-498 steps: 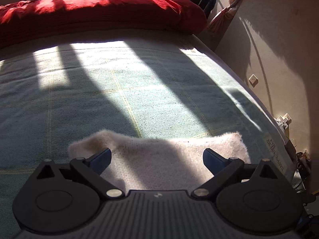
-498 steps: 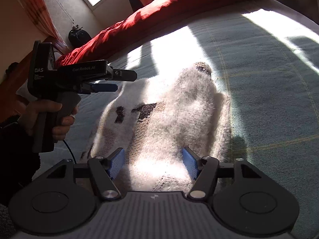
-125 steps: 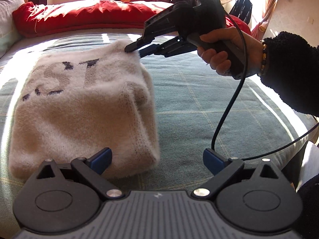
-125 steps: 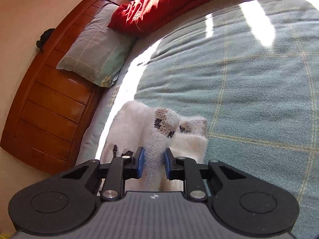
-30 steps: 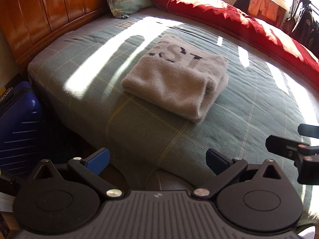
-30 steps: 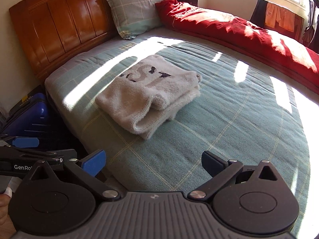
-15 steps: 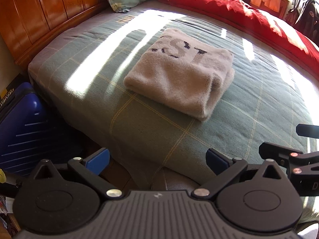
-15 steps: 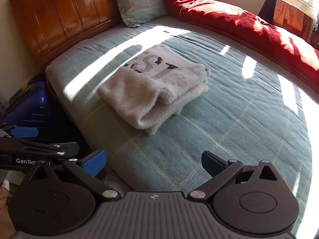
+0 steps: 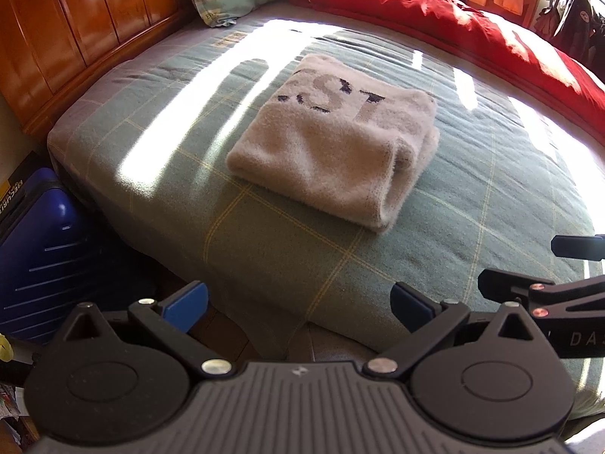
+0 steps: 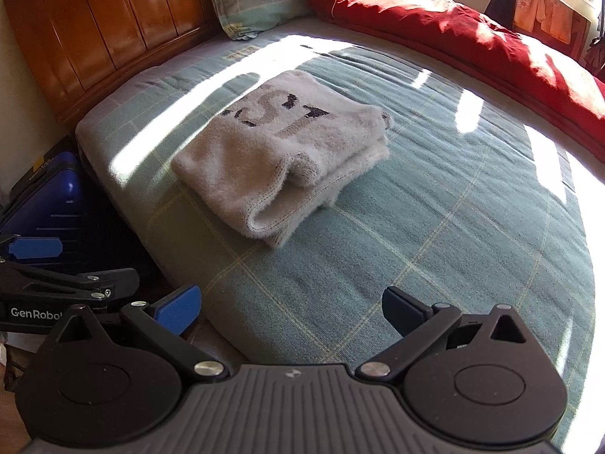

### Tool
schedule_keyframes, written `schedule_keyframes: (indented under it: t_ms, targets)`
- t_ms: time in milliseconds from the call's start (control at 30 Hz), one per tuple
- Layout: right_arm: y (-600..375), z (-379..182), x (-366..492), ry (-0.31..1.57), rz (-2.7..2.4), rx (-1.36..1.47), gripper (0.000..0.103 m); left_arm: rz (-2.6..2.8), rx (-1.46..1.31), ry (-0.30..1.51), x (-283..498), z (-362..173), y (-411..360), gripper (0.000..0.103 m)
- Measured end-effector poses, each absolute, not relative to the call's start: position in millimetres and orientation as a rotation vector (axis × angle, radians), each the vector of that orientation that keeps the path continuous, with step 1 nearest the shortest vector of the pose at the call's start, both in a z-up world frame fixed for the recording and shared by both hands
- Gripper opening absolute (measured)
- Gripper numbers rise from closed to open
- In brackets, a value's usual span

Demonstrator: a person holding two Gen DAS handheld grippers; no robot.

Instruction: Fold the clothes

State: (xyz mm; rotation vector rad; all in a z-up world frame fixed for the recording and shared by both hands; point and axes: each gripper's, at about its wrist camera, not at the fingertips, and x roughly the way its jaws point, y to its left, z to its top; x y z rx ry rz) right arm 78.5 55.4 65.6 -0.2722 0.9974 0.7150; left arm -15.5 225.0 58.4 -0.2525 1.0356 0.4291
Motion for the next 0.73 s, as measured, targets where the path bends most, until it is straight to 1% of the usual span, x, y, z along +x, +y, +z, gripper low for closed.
schedule_keyframes:
  t_ms: [267,733]
  targets:
    - [56,54,89,1.032,0.680,-0.268,0.103,0.433,-0.250,1.038,-13,58,226,0.102]
    - [56,55,89,1.029,0.683,-0.262,0.103,0.430,-0.251,1.034,-15,57,226,0.102]
